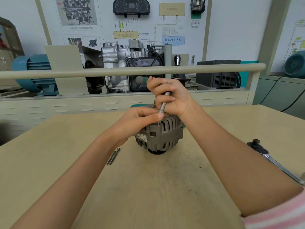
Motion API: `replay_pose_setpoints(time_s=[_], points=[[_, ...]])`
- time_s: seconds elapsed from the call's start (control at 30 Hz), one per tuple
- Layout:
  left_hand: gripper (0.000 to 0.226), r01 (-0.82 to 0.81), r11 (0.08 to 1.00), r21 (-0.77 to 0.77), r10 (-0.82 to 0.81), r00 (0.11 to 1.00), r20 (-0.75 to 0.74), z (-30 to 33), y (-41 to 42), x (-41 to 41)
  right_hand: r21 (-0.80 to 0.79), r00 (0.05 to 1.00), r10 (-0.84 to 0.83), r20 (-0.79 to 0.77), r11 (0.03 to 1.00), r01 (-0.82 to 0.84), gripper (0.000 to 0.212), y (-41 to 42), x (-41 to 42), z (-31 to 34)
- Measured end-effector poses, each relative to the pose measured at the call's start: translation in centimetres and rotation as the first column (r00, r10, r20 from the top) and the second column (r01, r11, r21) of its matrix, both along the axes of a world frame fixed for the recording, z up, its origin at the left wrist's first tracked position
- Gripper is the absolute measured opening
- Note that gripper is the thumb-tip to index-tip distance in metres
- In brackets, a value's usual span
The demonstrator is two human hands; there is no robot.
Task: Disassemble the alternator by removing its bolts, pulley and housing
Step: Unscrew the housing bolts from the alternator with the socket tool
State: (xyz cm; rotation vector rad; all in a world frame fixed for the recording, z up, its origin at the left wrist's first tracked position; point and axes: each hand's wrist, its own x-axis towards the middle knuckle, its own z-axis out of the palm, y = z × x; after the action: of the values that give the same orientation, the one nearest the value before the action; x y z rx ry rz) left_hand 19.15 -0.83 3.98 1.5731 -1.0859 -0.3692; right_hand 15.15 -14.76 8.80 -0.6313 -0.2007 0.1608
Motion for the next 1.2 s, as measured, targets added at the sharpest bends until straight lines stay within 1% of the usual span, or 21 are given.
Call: replay_pose_setpoints(time_s=[0.03, 0.1, 0.2, 0.37, 0.43, 0.47, 0.5, 0.53, 0.57, 0.6, 0.63, 0.67, 0.73, 0.8, 0.87, 0.9, 0.97, 1.03, 1.07, 1.13, 1.2], points=[[0.018, -0.007, 1.0, 0.006, 0.007, 1.0, 0.012, 0.0, 0.0, 0.0, 0.063, 0.999, 0.051, -0.002, 0.997, -0.051, 0.01, -0.3, 0.0, -0.2], [0.016, -0.023, 1.0, 0.01, 0.023, 0.999, 0.041, -0.1, -0.1, 0.1, 0.118, 0.998, 0.056, 0.0, 0.991, -0.055, 0.012, -0.8, -0.1, -0.6], [0.014, -0.025, 1.0, -0.001, 0.025, 0.998, 0.057, -0.1, -0.2, 0.1, 0.064, 0.999, -0.03, 0.022, 0.998, 0.028, 0.006, -1.0, -0.4, -0.8], [0.013, -0.045, 0.999, -0.023, 0.046, 0.998, 0.044, -0.2, -0.1, 0.3, -0.035, 0.989, -0.146, 0.034, 0.988, 0.147, 0.009, -0.2, -0.9, 0.1], [0.013, -0.05, 0.998, -0.034, 0.051, 0.998, 0.026, -0.2, -0.1, 0.2, -0.06, 0.974, -0.228, 0.004, 0.972, 0.227, 0.017, 0.3, -1.1, 0.4], [0.013, -0.055, 0.998, -0.038, 0.056, 0.998, 0.019, -0.2, -0.1, 0.2, -0.07, 0.952, -0.306, -0.022, 0.95, 0.304, 0.024, 0.7, -1.2, 0.5], [0.012, -0.062, 0.997, -0.043, 0.062, 0.998, 0.015, -0.1, -0.2, 0.2, -0.078, 0.909, -0.414, -0.047, 0.909, 0.41, 0.029, 1.2, -1.2, 0.6], [0.012, -0.067, 0.997, -0.046, 0.068, 0.998, 0.01, -0.1, -0.1, 0.2, -0.097, 0.832, -0.551, -0.069, 0.834, 0.544, 0.031, 1.6, -1.1, 0.6], [0.012, -0.072, 0.996, -0.045, 0.073, 0.997, 0.009, -0.1, -0.1, 0.2, -0.12, 0.73, -0.678, -0.078, 0.734, 0.669, 0.031, 2.1, -1.0, 0.5], [0.012, -0.076, 0.996, -0.041, 0.076, 0.997, 0.014, -0.1, -0.2, 0.2, -0.135, 0.635, -0.768, -0.081, 0.64, 0.757, 0.028, 2.4, -0.8, 0.3], [0.012, -0.078, 0.996, -0.037, 0.079, 0.997, 0.018, -0.2, -0.2, 0.3, -0.121, 0.572, -0.815, -0.09, 0.579, 0.806, 0.024, 2.6, -0.7, 0.2], [0.012, -0.077, 0.996, -0.035, 0.078, 0.997, 0.016, -0.2, -0.3, 0.3, -0.112, 0.549, -0.831, -0.088, 0.556, 0.824, 0.022, 2.6, -0.7, 0.1], [0.011, -0.065, 0.997, -0.034, 0.066, 0.998, 0.009, -0.3, -0.3, 0.3, -0.157, 0.59, -0.807, -0.033, 0.587, 0.794, 0.026, 2.6, -0.8, 0.3], [0.01, -0.041, 0.999, -0.021, 0.041, 0.999, 0.002, -0.3, -0.2, 0.3, -0.219, 0.707, -0.706, 0.036, 0.685, 0.695, 0.029, 2.8, -1.1, 0.7], [0.013, -0.015, 1.0, -0.004, 0.015, 1.0, 0.011, -0.3, -0.1, 0.3, -0.283, 0.874, -0.479, 0.076, 0.831, 0.48, 0.028, 3.0, -1.1, 1.2], [0.019, -0.003, 1.0, 0.0, 0.003, 1.0, 0.023, -0.3, 0.0, 0.3, -0.34, 0.934, -0.347, 0.082, 0.872, 0.353, 0.026, 3.0, -1.0, 1.4], [0.021, 0.025, 1.0, -0.016, -0.025, 1.0, 0.012, -0.4, 0.1, 0.4, -0.472, 0.99, -0.13, 0.053, 0.87, 0.139, 0.021, 3.3, -0.7, 1.9], [0.023, 0.055, 0.997, -0.054, -0.055, 0.998, -0.002, -0.4, 0.3, 0.5, -0.577, 1.0, 0.026, -0.017, 0.816, -0.031, 0.021, 3.9, -0.4, 2.2], [0.029, 0.063, 0.995, -0.076, -0.064, 0.998, -0.014, -0.3, 0.3, 0.6, -0.619, 0.996, 0.076, -0.045, 0.78, -0.088, 0.022, 4.2, -0.2, 2.3], [0.035, 0.068, 0.992, -0.103, -0.072, 0.997, -0.036, -0.3, 0.4, 0.8, -0.666, 0.989, 0.117, -0.088, 0.732, -0.145, 0.024, 4.8, 0.0, 2.3], [0.031, 0.061, 0.994, -0.09, -0.064, 0.998, -0.025, -0.4, 0.4, 0.7, -0.629, 0.988, 0.114, -0.101, 0.762, -0.152, 0.023, 4.7, 0.1, 2.3]])
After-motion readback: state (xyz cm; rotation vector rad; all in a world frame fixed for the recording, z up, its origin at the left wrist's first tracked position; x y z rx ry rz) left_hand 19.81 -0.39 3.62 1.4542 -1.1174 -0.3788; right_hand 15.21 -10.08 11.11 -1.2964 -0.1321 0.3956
